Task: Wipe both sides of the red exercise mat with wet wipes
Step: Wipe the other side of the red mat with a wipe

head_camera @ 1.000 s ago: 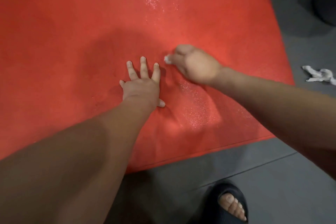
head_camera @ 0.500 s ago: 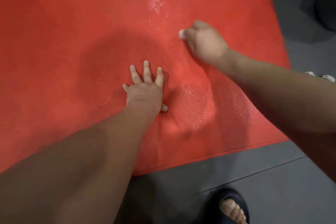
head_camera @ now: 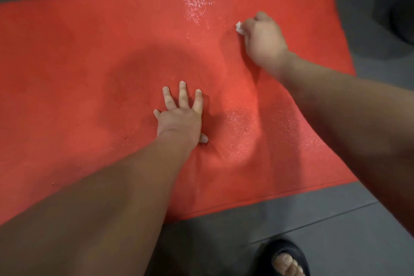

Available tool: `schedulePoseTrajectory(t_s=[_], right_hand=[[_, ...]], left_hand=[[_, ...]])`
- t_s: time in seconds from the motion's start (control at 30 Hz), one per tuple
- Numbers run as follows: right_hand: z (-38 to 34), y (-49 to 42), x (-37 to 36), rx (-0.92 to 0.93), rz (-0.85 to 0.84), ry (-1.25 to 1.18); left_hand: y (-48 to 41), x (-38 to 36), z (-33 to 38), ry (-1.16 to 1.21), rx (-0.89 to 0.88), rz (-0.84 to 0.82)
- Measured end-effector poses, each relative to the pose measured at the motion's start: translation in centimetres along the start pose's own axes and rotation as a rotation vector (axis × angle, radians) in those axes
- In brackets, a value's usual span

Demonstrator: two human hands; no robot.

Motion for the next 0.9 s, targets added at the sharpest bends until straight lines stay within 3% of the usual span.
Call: schedulePoseTrajectory(t_s=[0.07, 0.17, 0.4, 0.57, 0.77, 0.9], right_hand=[[-0.5, 0.2, -0.3, 0.018, 0.018, -0.029], [-3.1, 2.9, -1.1, 0.219, 0.008, -0.103], [-4.7, 11.9, -1.8, 0.386, -0.198, -0.23], [-3.3, 15.7, 0.4, 0.241, -0.252, -0.212], [-1.7, 16.6, 3.8, 0.039, -0.102, -0.21], [-1.2, 15.2, 4.3, -0.123, -0.066, -0.246]], left_hand=[[0.1, 0.0, 0.0, 0.011, 0.0, -0.004], [0.2, 0.1, -0.1, 0.009, 0.008, 0.001], [0.3, 0.4, 0.0, -0.005, 0.023, 0.039], [1.0, 0.9, -0.6, 0.017, -0.017, 0.064], [0.5, 1.1, -1.9, 0.034, -0.107, 0.031], [-0.8, 2.1, -3.7, 0.087, -0.139, 0.178]])
Point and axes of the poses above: each hand's wrist, its own y-axis away from the middle knuckle, its own x-axis out of the back of the hand, z = x × y, the point moved 6 cm from there along -y, towards the middle knuckle, and after that the axes turned 4 degrees about -y, right-handed, at the moved point
